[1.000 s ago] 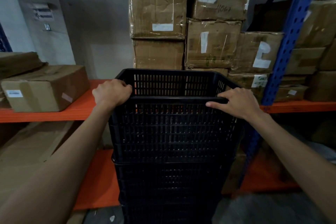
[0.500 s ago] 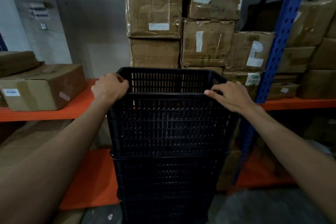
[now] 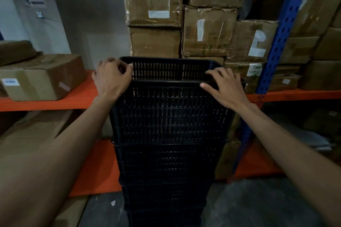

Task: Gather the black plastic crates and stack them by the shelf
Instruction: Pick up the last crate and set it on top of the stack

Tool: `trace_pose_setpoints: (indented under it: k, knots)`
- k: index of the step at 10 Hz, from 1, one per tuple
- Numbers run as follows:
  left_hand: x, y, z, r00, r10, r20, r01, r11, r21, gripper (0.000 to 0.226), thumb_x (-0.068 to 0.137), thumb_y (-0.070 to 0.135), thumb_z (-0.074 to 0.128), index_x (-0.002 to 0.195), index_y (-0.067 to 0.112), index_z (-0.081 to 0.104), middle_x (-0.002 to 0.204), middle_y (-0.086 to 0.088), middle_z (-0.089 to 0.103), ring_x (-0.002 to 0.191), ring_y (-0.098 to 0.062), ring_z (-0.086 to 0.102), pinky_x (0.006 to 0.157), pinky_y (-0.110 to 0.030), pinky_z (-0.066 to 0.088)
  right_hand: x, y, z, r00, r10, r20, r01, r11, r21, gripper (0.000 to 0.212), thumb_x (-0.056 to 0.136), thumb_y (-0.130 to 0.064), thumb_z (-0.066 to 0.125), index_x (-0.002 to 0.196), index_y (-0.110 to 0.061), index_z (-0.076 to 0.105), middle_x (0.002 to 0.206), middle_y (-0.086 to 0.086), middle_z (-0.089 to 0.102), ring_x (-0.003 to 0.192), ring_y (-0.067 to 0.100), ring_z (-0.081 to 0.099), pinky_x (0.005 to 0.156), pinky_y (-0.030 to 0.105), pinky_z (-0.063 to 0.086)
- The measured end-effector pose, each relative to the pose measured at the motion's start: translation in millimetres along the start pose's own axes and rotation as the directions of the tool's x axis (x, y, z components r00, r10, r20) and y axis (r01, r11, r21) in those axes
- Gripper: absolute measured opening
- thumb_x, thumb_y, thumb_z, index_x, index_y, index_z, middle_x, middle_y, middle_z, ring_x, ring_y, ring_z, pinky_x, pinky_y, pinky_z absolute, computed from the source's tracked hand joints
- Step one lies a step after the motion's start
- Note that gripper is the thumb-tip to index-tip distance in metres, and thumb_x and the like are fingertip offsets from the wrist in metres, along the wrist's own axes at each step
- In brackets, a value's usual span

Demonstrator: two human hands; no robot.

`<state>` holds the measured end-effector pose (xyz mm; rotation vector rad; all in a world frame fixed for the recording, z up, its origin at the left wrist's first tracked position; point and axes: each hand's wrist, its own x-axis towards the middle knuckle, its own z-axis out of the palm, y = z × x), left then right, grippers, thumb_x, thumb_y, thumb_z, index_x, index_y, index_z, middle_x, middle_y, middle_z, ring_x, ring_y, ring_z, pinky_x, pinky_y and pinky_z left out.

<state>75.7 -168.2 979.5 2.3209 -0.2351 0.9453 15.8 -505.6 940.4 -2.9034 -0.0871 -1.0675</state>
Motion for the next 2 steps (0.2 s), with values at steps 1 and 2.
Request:
trace_pose_setpoints:
  k: [1, 2]
  knots:
    - [-23, 2, -5, 0.997, 0.031, -0.072, -0.035, 0.998, -0.055, 0.034, 0.085, 0.045, 0.050, 0.103, 0.024, 0.068, 0.132, -0.008, 0.052, 0.131, -0.026, 0.040, 0.106, -0.051, 0.032, -26, -17, 5, 0.995, -0.013, -0.095, 0.013, 1.000, 0.005, 0.060, 0.092, -0.066, 0.033, 0.134, -0.025, 0.048, 0.136, 0.006, 0.044, 0.131, 0.027, 0.036, 0.103, 0.046, 0.029]
    - [-66, -3, -6, 0.986, 0.081, -0.144, -0.106, 0.978, -0.178, 0.025, 0.086, 0.039, 0.054, 0.103, 0.024, 0.065, 0.128, -0.005, 0.049, 0.129, -0.022, 0.040, 0.106, -0.042, 0.031, -66, -45, 13, 0.980, 0.000, -0.199, 0.027, 0.991, 0.129, 0.046, 0.095, -0.056, 0.042, 0.127, -0.025, 0.053, 0.130, 0.006, 0.046, 0.129, 0.025, 0.038, 0.103, 0.042, 0.030]
